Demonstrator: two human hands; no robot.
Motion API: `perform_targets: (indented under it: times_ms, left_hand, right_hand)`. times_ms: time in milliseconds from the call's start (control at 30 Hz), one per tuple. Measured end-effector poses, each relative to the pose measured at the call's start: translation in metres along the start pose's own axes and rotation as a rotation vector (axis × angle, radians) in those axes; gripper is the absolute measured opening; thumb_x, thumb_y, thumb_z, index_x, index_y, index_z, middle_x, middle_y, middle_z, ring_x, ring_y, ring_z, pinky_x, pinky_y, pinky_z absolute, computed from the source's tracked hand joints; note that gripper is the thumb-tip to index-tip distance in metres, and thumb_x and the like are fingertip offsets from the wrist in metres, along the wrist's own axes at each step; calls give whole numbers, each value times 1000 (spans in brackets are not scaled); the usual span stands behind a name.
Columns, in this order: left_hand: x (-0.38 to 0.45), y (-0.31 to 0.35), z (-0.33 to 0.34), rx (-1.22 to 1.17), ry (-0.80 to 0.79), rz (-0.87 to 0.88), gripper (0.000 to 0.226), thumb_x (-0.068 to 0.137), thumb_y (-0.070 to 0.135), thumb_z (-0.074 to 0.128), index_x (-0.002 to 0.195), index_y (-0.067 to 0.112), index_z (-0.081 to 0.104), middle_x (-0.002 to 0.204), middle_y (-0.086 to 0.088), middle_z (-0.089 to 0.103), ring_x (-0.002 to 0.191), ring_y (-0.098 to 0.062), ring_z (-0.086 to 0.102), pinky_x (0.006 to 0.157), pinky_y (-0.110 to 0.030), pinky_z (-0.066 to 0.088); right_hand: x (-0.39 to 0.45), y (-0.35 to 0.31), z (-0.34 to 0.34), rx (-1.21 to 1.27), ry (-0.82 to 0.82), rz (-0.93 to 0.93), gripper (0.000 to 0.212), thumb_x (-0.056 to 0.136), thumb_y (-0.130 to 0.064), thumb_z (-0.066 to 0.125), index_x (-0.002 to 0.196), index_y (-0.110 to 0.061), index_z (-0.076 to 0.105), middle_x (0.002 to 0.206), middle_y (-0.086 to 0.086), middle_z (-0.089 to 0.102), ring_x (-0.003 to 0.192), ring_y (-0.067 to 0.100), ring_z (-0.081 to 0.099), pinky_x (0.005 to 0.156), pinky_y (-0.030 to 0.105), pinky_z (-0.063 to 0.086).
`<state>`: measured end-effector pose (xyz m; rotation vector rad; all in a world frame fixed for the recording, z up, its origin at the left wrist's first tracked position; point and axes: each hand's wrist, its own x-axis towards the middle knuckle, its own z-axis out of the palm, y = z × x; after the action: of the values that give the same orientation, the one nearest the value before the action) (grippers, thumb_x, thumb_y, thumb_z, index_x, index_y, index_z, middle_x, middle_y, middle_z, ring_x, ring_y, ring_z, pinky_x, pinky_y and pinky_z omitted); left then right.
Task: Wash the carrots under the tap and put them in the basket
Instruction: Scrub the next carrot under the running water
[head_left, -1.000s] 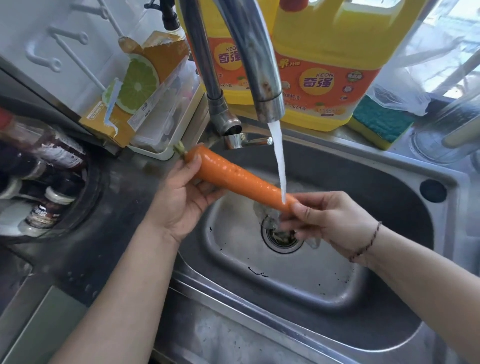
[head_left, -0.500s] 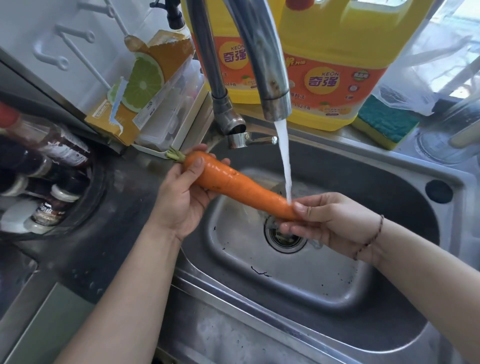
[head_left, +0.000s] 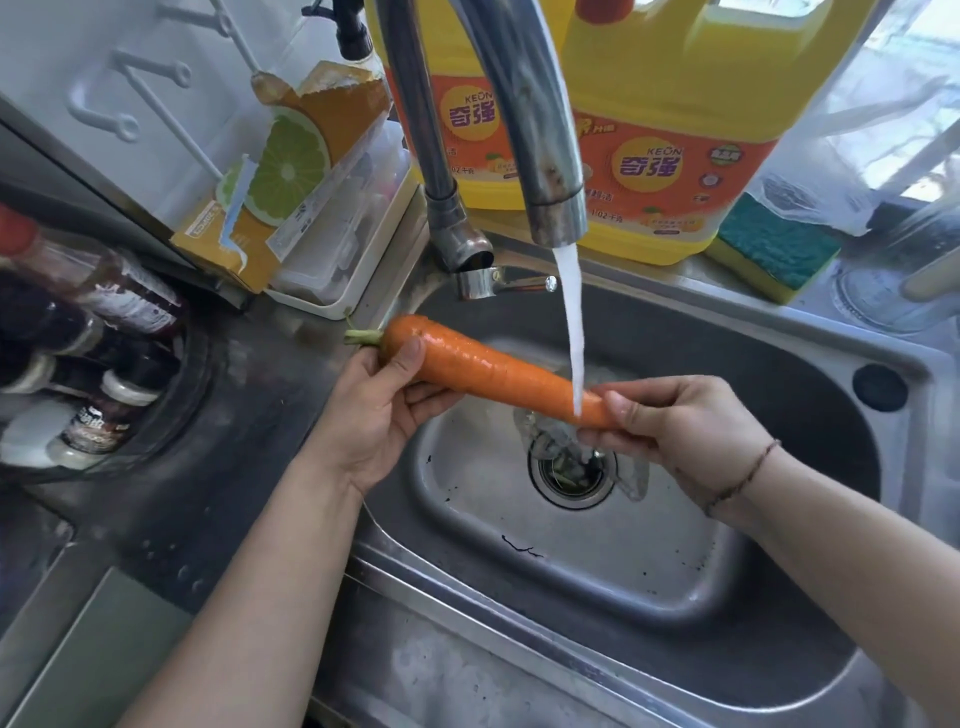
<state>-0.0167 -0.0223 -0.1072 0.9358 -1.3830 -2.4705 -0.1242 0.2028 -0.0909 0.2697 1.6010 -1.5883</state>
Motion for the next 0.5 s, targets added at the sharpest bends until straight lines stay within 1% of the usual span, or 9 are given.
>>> perform_targets:
  times_ms: [33, 100, 167, 233, 267, 333, 400, 433, 500]
  left_hand:
    - [-1, -1, -2, -22, -49, 19, 52, 77, 28, 64, 123, 8, 51, 95, -9, 74, 88, -21, 74, 72, -34, 61]
    - [-3, -2, -6, -41, -167, 55, 63, 76, 29, 71, 132, 13, 49, 104, -11, 71, 99, -24, 71, 81, -37, 60]
    - [-3, 2, -11, -43, -260, 70, 70, 76, 30, 80, 137, 16, 47, 119, -19, 64, 111, -30, 66, 91, -41, 57]
    - [-1, 7, -17, -22, -306, 80, 78, 75, 32, 84, 141, 18, 44, 131, -25, 54, 118, -33, 61, 95, -43, 55]
    - [-1, 9, -20, -4, -307, 84, 80, 75, 32, 85, 142, 18, 42, 134, -27, 50, 119, -34, 60, 95, -43, 55]
    - [0, 10, -22, 19, -298, 87, 81, 74, 33, 86, 142, 19, 43, 132, -25, 51, 116, -33, 62, 92, -42, 57]
    - [-1, 9, -19, -2, -271, 79, 79, 72, 33, 86, 139, 20, 46, 127, -19, 56, 112, -31, 65, 88, -41, 58]
    - [-1, 8, -17, -27, -238, 66, 80, 70, 33, 88, 138, 19, 48, 125, -18, 59, 111, -31, 66, 86, -40, 58]
    - [-1, 5, -12, -94, -155, 28, 87, 62, 36, 93, 136, 17, 51, 120, -16, 65, 109, -30, 67, 83, -40, 59]
  right_hand:
    - [1, 0, 0, 61, -4, 74, 15, 94, 1, 57, 104, 8, 65, 81, 23, 74, 73, 30, 75, 57, 22, 60]
    - [2, 1, -1, 129, -36, 212, 16, 99, -4, 50, 105, 5, 62, 80, 22, 74, 68, 26, 74, 49, 20, 57]
    - [2, 2, -3, 163, -114, 309, 25, 102, -14, 48, 105, 7, 60, 76, 20, 72, 56, 21, 71, 44, 19, 55]
    - [1, 3, -7, 168, -191, 329, 36, 100, -23, 49, 104, 11, 61, 66, 17, 66, 45, 15, 63, 40, 17, 51]
    - [1, 3, -8, 165, -202, 297, 34, 99, -20, 50, 105, 13, 60, 63, 14, 63, 44, 13, 60, 40, 17, 50]
    - [1, 7, -8, 139, -149, 157, 25, 97, -5, 50, 110, 15, 60, 62, 12, 62, 47, 14, 60, 43, 16, 51]
    - [1, 12, -6, 4, -33, -51, 17, 94, 4, 54, 105, 12, 65, 60, 10, 66, 49, 17, 66, 48, 17, 54]
    - [0, 15, -6, -140, 40, -216, 14, 92, 4, 59, 101, 8, 69, 60, 7, 68, 52, 16, 68, 51, 17, 55]
    - [0, 19, -10, -534, 212, -658, 12, 87, -1, 70, 97, -4, 76, 65, -3, 72, 58, 8, 70, 61, 14, 56]
